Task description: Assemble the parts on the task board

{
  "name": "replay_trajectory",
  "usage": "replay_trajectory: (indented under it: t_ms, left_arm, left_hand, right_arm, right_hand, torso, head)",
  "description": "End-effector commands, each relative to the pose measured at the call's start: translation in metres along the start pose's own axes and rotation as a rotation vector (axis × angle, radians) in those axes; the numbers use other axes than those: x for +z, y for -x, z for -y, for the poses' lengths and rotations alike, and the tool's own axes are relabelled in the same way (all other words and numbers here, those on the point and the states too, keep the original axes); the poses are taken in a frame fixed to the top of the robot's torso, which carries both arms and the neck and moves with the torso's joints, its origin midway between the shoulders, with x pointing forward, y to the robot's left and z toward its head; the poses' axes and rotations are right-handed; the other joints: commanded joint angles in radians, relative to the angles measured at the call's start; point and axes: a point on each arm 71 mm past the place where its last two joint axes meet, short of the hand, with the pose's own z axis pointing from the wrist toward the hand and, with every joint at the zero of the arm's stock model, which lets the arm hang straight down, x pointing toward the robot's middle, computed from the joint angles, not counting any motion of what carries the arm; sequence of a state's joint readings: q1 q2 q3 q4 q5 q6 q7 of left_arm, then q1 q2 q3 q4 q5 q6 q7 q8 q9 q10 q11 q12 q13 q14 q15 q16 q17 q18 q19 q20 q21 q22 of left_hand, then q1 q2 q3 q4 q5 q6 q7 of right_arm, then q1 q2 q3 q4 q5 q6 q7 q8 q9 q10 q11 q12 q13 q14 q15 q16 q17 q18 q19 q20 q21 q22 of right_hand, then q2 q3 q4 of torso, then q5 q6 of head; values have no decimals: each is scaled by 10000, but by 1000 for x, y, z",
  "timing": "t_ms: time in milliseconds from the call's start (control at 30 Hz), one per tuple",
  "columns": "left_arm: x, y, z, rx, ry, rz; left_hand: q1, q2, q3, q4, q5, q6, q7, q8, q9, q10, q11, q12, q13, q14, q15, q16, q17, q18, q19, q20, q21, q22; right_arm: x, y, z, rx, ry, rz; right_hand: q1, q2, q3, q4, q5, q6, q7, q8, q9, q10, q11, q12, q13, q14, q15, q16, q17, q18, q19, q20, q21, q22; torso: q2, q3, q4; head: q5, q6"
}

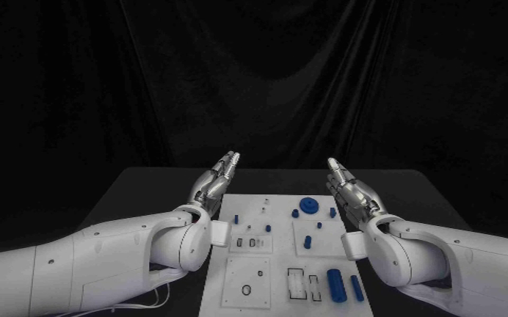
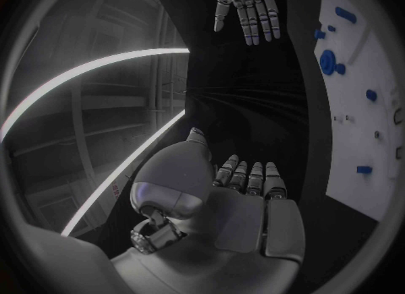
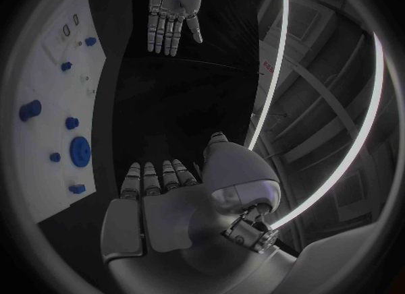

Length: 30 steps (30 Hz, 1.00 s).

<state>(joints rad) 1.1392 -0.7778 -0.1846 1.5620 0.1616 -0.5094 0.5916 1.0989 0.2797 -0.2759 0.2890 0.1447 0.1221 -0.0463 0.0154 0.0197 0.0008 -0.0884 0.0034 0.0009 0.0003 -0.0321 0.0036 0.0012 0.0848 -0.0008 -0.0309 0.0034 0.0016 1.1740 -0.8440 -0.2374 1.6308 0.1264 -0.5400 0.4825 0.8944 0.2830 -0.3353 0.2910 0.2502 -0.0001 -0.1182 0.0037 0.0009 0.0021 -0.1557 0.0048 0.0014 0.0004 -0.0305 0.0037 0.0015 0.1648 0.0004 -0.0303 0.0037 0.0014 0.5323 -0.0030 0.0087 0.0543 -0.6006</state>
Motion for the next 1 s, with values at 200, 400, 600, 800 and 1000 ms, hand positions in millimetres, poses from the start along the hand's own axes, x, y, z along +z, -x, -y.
replay_trajectory:
  t_ms: [200,400,600,800,1000]
  left_arm:
    - [0,-6,5,-1964,-544,-977]
    - [3,2,13,-579,-1908,-2383]
    - [0,3,17,205,-2444,-3017]
    - [-3,8,18,716,-2690,-3343]
    - [-9,17,22,1444,-2986,-3519]
  left_hand:
    - [58,-50,-230,27,-513,41,48,55,6,-8,18,-34,-9,-3,-799,-36,-12,629,8,42,-34,-16]
    - [108,-104,-276,13,-604,23,80,52,4,-8,75,-34,-9,-3,-691,-36,-12,760,8,303,-34,-16]
    - [231,-116,-257,-5,-585,84,107,65,13,-8,112,-34,-9,-3,-630,-36,-12,825,8,376,-34,-16]
    - [572,-119,-182,-2,-225,184,181,79,24,-8,182,-34,-9,-3,-564,-36,-12,866,8,452,-34,-16]
    - [1422,-148,4,6,951,425,300,102,45,-8,291,-34,-9,-3,-419,-36,-12,898,8,636,-34,-16]
  right_arm:
    - [-2,-6,3,972,-616,-836]
    - [-3,15,2,1316,-569,-1197]
    - [-7,25,0,1420,-387,-1202]
    - [-12,38,-6,478,108,-1301]
    - [-13,44,-22,-1491,680,-1830]
  right_hand:
    - [188,-46,-19,-12,16,1,94,-37,-9,-21,125,-48,-14,-4,-1369,-37,-15,88,-4,-253,-37,-14]
    - [499,-121,45,-15,23,1,343,-37,-9,-21,421,-48,-14,-4,-970,-37,-15,143,-4,224,-37,-14]
    - [787,-215,89,-18,63,101,597,-5,21,-21,689,-48,-14,-4,-676,-37,-15,150,-4,645,-37,-14]
    - [1308,-376,174,-46,390,244,960,29,55,-8,1035,-30,-4,-4,-137,-37,-15,160,-4,1056,-37,-14]
    - [3224,-815,601,-372,1761,546,1260,85,112,71,1372,73,41,-4,1091,-37,-15,-217,-4,1797,-37,-14]
  torso:
    - [-2,-1,4]
    - [21,4,-35]
    - [73,-12,-34]
    - [189,-30,2]
    - [375,-24,89]
  head:
    - [1,0]
    - [-102,-686]
    - [21,-975]
    - [124,-1280]
    - [102,-1554]
